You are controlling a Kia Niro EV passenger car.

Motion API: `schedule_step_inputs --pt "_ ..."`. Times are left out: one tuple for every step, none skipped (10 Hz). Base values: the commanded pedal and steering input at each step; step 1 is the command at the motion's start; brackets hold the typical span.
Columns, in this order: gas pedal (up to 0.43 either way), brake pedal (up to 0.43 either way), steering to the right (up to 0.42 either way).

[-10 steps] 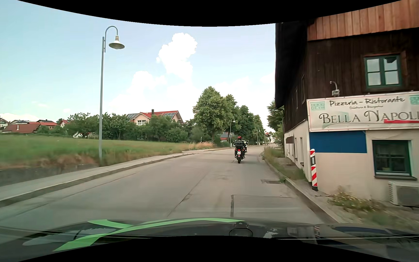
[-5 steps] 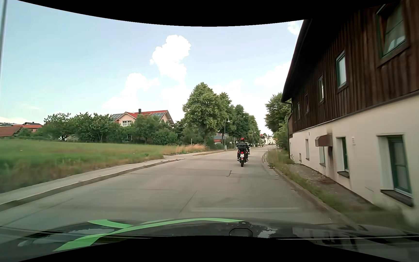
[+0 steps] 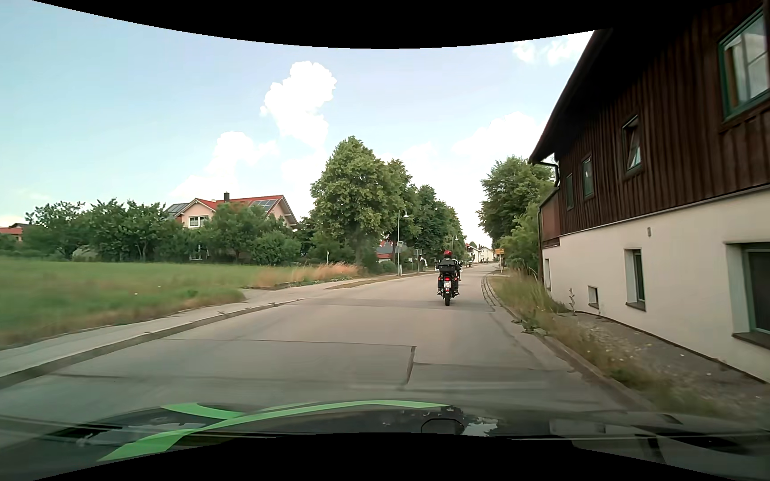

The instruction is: Follow the waypoints while adhering to traffic rules and regulations

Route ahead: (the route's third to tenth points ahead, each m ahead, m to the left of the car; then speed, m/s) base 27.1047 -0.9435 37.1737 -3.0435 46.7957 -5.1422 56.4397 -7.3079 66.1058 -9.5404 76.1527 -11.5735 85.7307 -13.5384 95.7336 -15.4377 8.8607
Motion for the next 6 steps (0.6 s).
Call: schedule_step_inputs --pt "0.039 0.0 0.034" --pt "0.047 0.0 0.034" --pt "0.047 0.0 0.034" --pt "0.079 0.0 0.034" --pt "0.098 0.0 0.036" --pt "0.11 0.0 0.035"
